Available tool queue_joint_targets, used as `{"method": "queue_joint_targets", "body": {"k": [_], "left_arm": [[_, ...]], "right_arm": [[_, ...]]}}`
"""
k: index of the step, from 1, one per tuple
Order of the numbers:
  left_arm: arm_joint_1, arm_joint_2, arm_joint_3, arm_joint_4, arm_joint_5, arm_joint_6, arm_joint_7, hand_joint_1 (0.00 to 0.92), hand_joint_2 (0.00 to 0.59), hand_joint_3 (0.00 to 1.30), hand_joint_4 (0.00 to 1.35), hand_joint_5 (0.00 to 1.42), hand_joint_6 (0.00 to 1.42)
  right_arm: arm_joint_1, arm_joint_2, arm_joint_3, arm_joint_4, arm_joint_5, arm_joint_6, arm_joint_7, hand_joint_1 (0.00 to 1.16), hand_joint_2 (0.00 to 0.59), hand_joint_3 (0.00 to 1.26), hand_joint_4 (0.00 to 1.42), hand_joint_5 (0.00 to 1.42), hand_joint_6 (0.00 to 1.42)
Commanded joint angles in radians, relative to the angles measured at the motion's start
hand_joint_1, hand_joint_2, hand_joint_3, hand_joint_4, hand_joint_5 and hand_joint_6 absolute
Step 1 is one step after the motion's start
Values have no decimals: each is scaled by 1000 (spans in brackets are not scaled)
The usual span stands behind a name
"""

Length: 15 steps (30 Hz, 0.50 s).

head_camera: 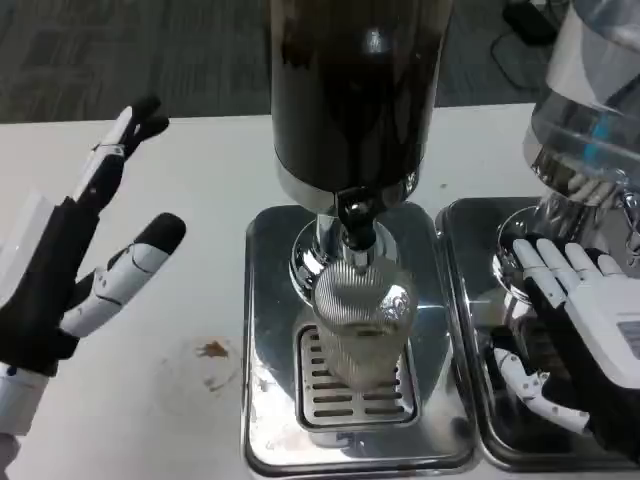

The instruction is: Grasp the cup under the faucet to collect the drink, then remove the cup.

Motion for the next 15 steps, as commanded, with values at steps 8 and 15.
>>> {"method": "queue_joint_targets", "body": {"k": [8,15], "left_arm": [[28,28,6,-262,-274,133,-286,0,168,0,0,0,0],[53,62,67,-393,-402,216,-411,0,177,0,0,0,0]], "right_arm": [[-23,-14,-12,30,40,-30,-4,257,502,0,0,0,0],[-39,-22,-10,52,52,-38,-4,244,507,0,0,0,0]]}}
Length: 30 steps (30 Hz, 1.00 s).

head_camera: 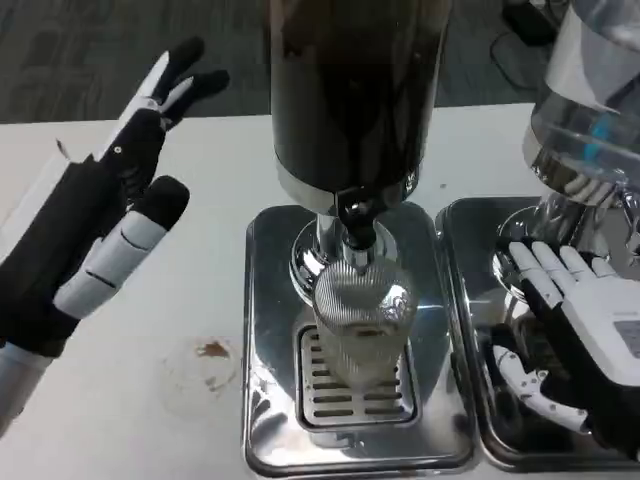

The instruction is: Grasp the cup under the faucet to collect the drink, then remove the cup.

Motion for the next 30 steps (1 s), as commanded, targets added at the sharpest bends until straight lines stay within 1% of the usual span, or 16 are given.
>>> {"method": "queue_joint_targets", "body": {"k": [1,4,7,11,19,22,24,27,30], "left_arm": [[21,35,52,-80,-56,43,-68,0,177,0,0,0,0],[36,57,86,-133,-97,83,-116,0,187,0,0,0,0],[44,60,106,-169,-133,119,-150,0,190,0,0,0,0],[54,57,116,-210,-190,183,-198,0,187,0,0,0,0],[56,60,133,-256,-231,256,-275,0,185,0,0,1,0],[50,64,135,-247,-240,291,-308,0,223,0,0,27,0],[36,67,128,-220,-229,309,-332,0,235,0,0,30,0],[-4,69,108,-161,-194,317,-374,0,238,2,0,31,0],[-48,56,86,-132,-192,323,-402,0,236,16,0,32,0]], "right_arm": [[-17,-13,-7,13,10,-15,-5,243,508,0,0,0,0],[-23,-12,-11,22,17,-17,-11,239,508,0,0,0,0],[-28,-15,-10,26,19,-14,-6,235,509,0,0,0,0],[-36,-13,-13,29,25,-8,-5,231,509,0,0,0,0],[-48,1,-2,42,25,-7,-13,226,509,0,0,0,0],[-61,11,1,57,28,-4,-17,224,509,0,0,0,0],[-71,19,4,66,28,-2,-19,223,509,0,0,0,0],[-79,29,10,72,20,3,-23,222,509,0,0,0,0],[-82,41,13,73,14,13,-28,221,509,0,0,0,0]]}}
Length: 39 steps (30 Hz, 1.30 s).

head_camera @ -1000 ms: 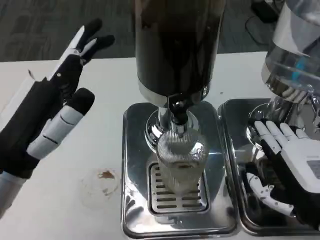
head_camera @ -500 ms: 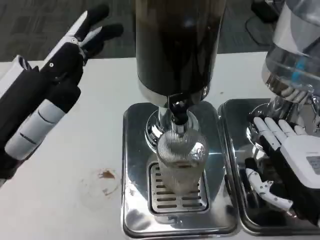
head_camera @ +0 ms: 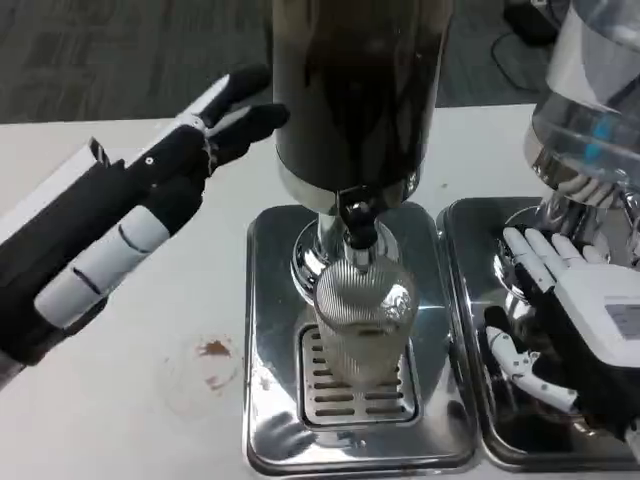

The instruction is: Grasp the cup under the faucet to collect the drink, then remove the cup.

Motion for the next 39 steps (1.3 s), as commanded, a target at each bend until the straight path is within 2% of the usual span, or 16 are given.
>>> {"method": "queue_joint_targets", "body": {"k": [1,5,13,15,22,26,33,37,39], "left_arm": [[-68,0,-40,45,10,17,-51,0,235,20,0,33,0],[-122,2,-77,80,19,9,-110,0,229,36,0,33,0],[-157,2,-103,118,11,4,-203,0,212,35,0,33,0],[-165,2,-119,143,33,-1,-223,0,242,29,0,33,0],[-199,-11,-164,191,63,-9,-260,0,262,25,0,21,0],[-202,-22,-160,192,56,-14,-256,0,262,30,0,20,0],[-247,-57,-83,185,19,-30,-200,0,273,61,0,22,0],[-246,-65,-69,201,27,-38,-196,0,275,72,0,31,0],[-242,-64,-74,227,42,-42,-202,0,255,65,0,25,0]], "right_arm": [[-8,23,8,4,-9,21,-24,221,509,0,0,0,0],[-9,42,22,4,-23,33,-32,219,509,0,0,0,0],[0,59,41,1,-39,48,-44,218,509,0,0,0,0],[-2,63,44,2,-42,51,-45,218,509,0,0,0,0],[12,78,54,-10,-56,72,-54,218,509,0,0,0,0],[21,83,61,-22,-62,85,-57,218,509,0,0,0,0],[11,87,69,-21,-61,98,-53,217,509,0,0,0,0],[9,94,70,-22,-58,105,-55,217,509,0,0,0,1],[9,94,71,-21,-63,106,-53,214,511,0,0,0,1]]}}
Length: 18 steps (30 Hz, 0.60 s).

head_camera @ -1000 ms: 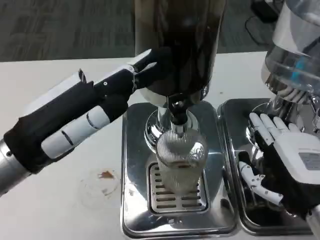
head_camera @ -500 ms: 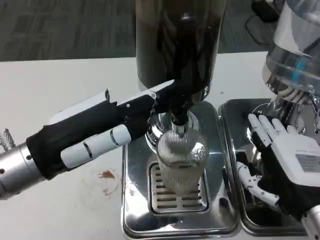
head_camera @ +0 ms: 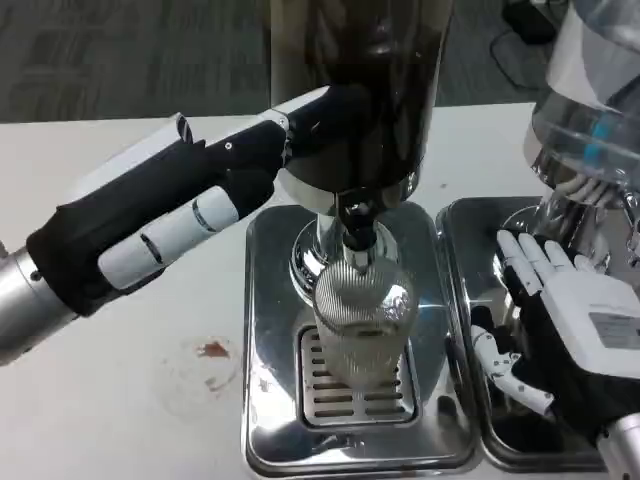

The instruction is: Grasp the cup under the faucet to collect the drink, then remove the cup.

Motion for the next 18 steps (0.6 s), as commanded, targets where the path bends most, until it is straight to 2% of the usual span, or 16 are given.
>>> {"method": "queue_joint_targets", "body": {"k": [1,7,14,18], "left_arm": [[6,-4,-4,49,18,-23,-9,0,254,63,0,23,0],[10,6,-52,64,30,-15,-49,0,243,55,0,10,0],[7,12,-78,63,24,-5,-86,0,236,60,0,25,0],[-3,14,-107,59,41,-36,-127,0,235,70,0,38,0]], "right_arm": [[-2,1,0,-12,-7,9,-8,213,512,0,0,0,1],[7,18,-11,-20,-1,26,-20,205,515,0,0,0,2],[19,23,2,-32,-3,34,-16,199,515,0,0,0,2],[17,19,1,-33,-2,26,-24,196,516,0,0,0,2]]}}
